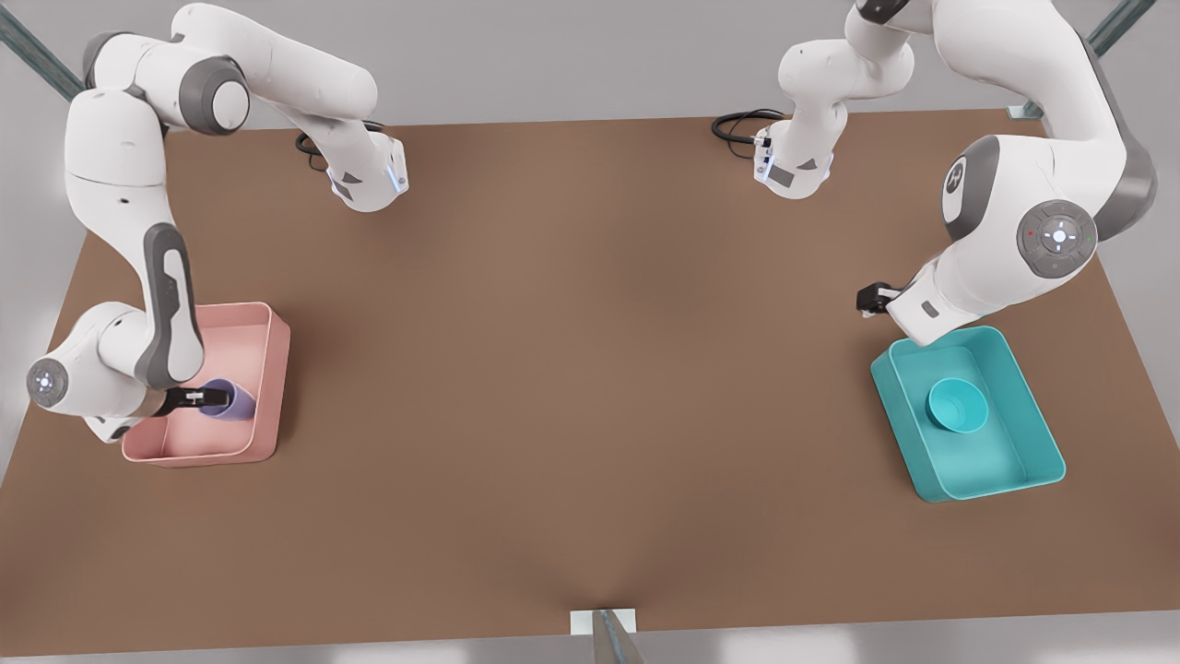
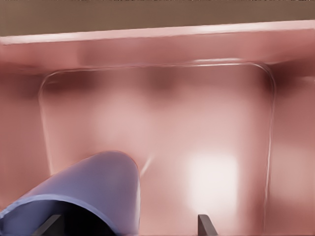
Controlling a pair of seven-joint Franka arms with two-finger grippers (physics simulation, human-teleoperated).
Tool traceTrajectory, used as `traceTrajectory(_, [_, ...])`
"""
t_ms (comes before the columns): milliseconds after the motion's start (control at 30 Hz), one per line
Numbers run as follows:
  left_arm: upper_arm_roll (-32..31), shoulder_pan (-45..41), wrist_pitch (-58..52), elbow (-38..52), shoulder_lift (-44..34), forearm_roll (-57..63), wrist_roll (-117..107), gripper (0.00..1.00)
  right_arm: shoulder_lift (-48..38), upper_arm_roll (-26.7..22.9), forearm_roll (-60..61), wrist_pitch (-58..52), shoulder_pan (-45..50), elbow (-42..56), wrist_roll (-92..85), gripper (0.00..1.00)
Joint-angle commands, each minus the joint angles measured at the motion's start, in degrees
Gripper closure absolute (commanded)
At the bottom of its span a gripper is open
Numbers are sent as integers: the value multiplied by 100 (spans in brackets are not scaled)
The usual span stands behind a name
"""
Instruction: Put the bowls and cups in different boxes
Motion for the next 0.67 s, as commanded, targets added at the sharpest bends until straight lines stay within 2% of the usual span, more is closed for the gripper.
traceTrajectory(0, [-3,1,-35,3,-14,5,-117,0,-106,4,134,-383,0,-2,-668,0])
traceTrajectory(167, [-3,10,-53,3,-23,5,-117,0,-774,48,177,-1244,53,25,-660,0])
traceTrajectory(233, [-3,10,-44,3,-15,14,-117,0,-845,48,309,-2140,298,656,-283,0])
traceTrajectory(333, [-3,1,-44,3,-15,14,-117,0,-994,30,195,-3283,1468,1466,2249,0])
traceTrajectory(467, [-3,19,-44,3,-14,14,-108,0,-2338,39,-16,-3565,1907,1071,2663,0])
traceTrajectory(633, [-3,1,-53,3,-23,14,-117,0,-2409,30,-7,-3574,1907,1211,2610,0])
